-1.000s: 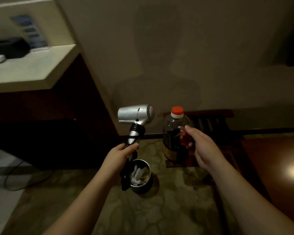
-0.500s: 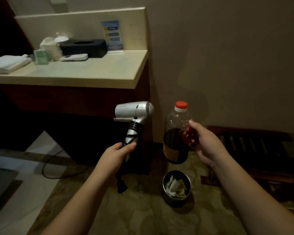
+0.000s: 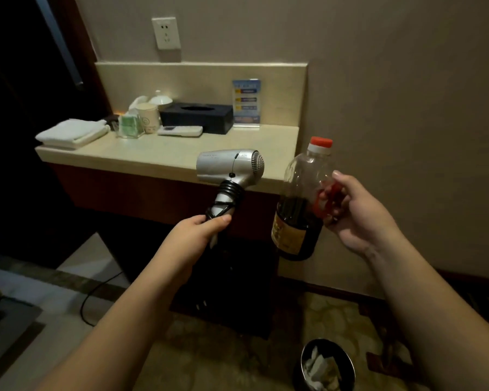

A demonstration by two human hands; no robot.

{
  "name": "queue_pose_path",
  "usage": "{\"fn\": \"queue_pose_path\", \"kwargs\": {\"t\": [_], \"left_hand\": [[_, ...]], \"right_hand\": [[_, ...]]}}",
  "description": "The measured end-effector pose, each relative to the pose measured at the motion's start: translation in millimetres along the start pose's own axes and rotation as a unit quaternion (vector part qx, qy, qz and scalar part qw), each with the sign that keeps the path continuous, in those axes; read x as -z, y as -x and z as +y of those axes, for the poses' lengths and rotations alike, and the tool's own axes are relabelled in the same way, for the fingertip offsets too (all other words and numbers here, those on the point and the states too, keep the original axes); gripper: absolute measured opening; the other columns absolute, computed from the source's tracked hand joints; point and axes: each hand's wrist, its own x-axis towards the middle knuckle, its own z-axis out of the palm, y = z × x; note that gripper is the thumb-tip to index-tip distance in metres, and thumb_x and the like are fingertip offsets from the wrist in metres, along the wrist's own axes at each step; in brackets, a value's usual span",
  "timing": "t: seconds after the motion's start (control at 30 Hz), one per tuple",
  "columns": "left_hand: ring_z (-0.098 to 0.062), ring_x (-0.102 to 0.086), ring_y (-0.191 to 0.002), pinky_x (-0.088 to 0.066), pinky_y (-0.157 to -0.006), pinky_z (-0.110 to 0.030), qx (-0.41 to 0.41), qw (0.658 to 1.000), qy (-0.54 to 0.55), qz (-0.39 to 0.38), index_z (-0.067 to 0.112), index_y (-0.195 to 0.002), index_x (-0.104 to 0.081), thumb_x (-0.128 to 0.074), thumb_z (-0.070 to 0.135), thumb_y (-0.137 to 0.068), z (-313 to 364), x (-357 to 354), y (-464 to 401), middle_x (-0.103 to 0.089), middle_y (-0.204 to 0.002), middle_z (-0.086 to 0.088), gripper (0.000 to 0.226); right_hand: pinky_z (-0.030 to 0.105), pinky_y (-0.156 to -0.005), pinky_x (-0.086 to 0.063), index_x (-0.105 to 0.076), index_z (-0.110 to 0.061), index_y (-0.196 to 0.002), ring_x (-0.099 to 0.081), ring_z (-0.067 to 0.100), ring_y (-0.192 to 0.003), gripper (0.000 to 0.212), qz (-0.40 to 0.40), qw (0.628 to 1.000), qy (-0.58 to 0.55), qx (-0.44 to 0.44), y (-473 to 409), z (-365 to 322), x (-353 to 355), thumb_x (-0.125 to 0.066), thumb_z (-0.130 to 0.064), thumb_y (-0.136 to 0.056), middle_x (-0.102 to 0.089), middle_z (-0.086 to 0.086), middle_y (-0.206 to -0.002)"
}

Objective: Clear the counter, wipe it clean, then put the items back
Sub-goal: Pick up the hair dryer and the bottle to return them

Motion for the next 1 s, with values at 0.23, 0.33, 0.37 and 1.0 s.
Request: {"fn": "queue_pose_path", "kwargs": {"t": [0.23, 0.33, 0.37, 1.0], "left_hand": [[-0.019, -0.06, -0.065, -0.045, -0.062, -0.03, -0.039, 0.998, -0.042, 0.024, 0.013, -0.089, -0.072, -0.071, 0.035, -0.083, 61, -4, -84, -0.065, -0.073, -0.004, 0.023], [-0.022, -0.058, -0.068, -0.047, -0.063, -0.031, -0.044, 0.996, -0.071, 0.035, 0.012, -0.091, -0.071, -0.07, 0.037, -0.083, 86, -13, -127, -0.065, -0.083, -0.01, 0.027], [-0.023, -0.058, -0.07, -0.046, -0.066, -0.033, -0.045, 0.995, -0.081, 0.046, 0.013, -0.09, -0.071, -0.071, 0.039, -0.083, 94, -17, -142, -0.066, -0.085, -0.011, 0.026], [-0.019, -0.057, -0.076, -0.042, -0.061, -0.029, 0.057, 0.984, -0.131, 0.109, 0.008, -0.114, -0.061, -0.072, 0.034, -0.083, 131, -78, -325, -0.061, -0.088, -0.006, 0.041]], "right_hand": [[0.021, -0.056, -0.049, -0.065, -0.018, -0.095, -0.066, 0.006, -0.064, 0.023, -0.037, 0.998, -0.008, 0.057, -82, -63, -28, -0.054, -0.038, -0.092, -0.069, -0.006, -0.072], [0.026, -0.065, -0.05, -0.066, -0.016, -0.104, -0.069, 0.013, -0.083, 0.028, -0.034, 0.997, -0.001, 0.067, -127, -86, -38, -0.058, -0.038, -0.09, -0.073, -0.001, -0.086], [0.025, -0.062, -0.051, -0.066, -0.016, -0.097, -0.068, 0.01, -0.076, 0.024, -0.037, 0.997, -0.006, 0.067, -144, -93, -41, -0.058, -0.038, -0.09, -0.071, -0.003, -0.08], [0.024, -0.067, -0.042, -0.065, -0.022, -0.097, -0.055, 0.01, -0.082, 0.029, -0.016, 0.994, 0.082, 0.069, -371, -135, -78, -0.06, -0.048, -0.086, -0.064, -0.006, -0.089]]}}
